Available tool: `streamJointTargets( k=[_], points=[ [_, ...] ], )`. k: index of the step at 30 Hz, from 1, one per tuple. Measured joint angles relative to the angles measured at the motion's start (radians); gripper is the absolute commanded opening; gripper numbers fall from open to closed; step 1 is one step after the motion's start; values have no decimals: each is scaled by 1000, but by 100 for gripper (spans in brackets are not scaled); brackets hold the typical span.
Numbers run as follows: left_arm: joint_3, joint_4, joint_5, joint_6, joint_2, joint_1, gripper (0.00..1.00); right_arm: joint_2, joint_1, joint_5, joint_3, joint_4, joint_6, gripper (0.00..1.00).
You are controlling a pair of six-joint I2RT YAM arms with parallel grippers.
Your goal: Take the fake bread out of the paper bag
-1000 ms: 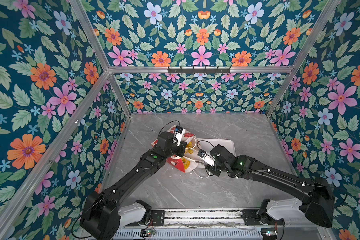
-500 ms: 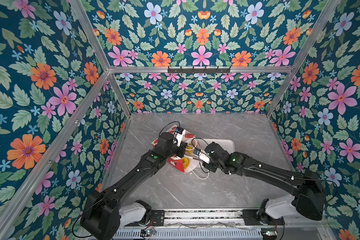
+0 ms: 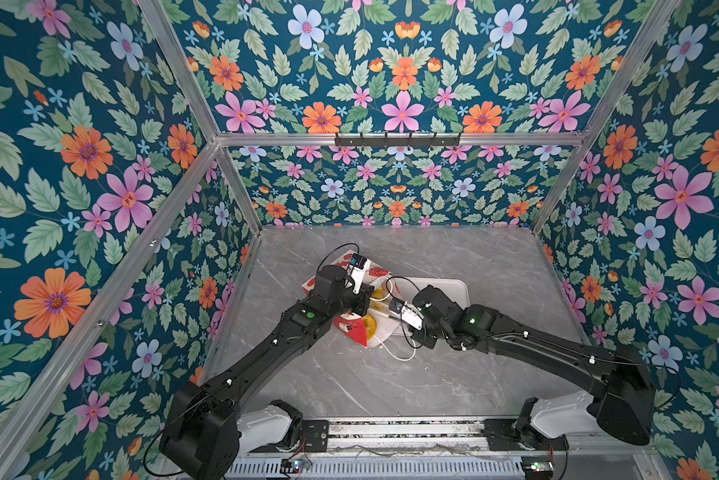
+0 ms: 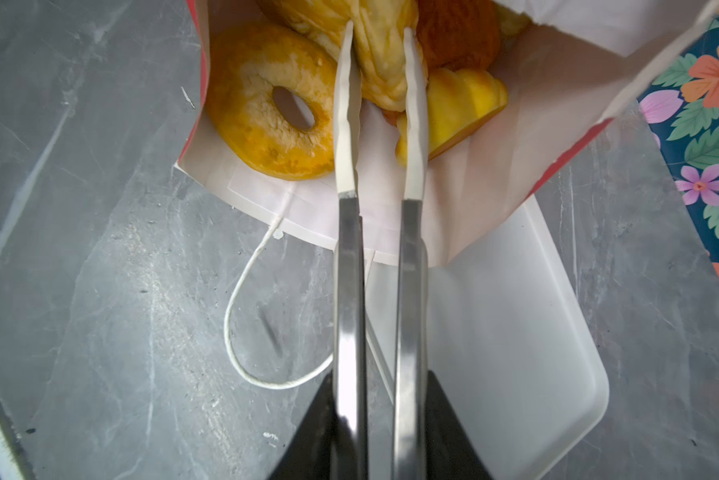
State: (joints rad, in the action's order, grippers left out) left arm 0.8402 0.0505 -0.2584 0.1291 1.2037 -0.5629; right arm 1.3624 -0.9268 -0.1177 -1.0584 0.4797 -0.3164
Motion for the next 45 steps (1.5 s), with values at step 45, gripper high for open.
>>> streamJointTargets(
  k=[45],
  points=[
    [46, -217, 103, 225, 106, 6, 6, 0, 3, -16, -113, 50, 395, 9]
  ],
)
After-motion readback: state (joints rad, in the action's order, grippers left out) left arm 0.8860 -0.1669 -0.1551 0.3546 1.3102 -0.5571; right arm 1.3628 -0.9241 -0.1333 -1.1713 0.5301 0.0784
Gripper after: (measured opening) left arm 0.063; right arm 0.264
